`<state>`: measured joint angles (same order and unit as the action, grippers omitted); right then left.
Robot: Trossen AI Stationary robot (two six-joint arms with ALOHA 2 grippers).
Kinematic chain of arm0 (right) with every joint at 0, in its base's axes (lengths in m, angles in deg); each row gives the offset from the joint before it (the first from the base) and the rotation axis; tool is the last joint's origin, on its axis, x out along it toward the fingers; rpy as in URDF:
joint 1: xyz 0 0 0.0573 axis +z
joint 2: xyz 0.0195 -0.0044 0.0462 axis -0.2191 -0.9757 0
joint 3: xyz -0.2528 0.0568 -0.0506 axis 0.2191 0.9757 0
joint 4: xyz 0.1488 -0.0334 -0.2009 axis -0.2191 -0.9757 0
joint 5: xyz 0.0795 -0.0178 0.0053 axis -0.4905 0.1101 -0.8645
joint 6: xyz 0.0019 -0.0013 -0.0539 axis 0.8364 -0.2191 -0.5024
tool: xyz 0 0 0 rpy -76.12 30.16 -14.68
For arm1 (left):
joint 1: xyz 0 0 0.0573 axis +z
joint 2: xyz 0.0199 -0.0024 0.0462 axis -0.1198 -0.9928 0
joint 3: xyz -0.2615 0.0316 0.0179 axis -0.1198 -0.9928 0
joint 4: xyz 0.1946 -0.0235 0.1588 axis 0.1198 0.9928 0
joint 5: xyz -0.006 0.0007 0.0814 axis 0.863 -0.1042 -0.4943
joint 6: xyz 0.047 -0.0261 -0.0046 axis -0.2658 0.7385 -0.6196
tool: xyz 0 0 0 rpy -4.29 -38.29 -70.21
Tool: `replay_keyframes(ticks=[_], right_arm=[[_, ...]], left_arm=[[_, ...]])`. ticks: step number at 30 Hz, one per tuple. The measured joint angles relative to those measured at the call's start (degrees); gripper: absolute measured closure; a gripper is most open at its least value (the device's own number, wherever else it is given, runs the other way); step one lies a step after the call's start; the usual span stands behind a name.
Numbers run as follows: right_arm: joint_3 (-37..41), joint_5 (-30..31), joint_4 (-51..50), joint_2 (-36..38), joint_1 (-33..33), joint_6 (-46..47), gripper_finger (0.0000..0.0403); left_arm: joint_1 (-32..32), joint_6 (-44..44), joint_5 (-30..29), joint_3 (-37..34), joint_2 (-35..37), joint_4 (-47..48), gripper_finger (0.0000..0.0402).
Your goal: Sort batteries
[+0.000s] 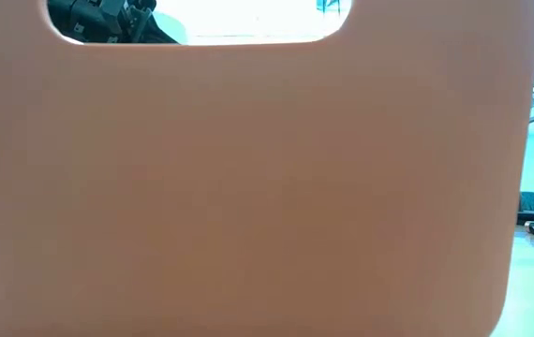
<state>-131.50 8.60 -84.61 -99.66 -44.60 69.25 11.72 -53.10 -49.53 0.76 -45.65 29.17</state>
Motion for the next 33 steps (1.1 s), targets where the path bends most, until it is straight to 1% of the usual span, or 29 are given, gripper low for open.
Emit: replay_keyframes(ticks=[25,30,33], right_arm=[[0.00,-0.02,0.25,-0.15,-0.04,-0.86,0.0206],[0.00,-0.70,0.29,-0.26,-0.04,-0.65,0.0206],[0.00,-1.69,-1.69,-0.26,-0.01,0.72,0.0206]], left_arm=[[0.00,0.39,0.01,0.00,0.00,-0.04,0.0304],[0.00,0.47,0.02,0.00,0.00,-0.04,0.0304],[0.00,0.46,0.02,0.00,0.00,-0.07,0.0304]])
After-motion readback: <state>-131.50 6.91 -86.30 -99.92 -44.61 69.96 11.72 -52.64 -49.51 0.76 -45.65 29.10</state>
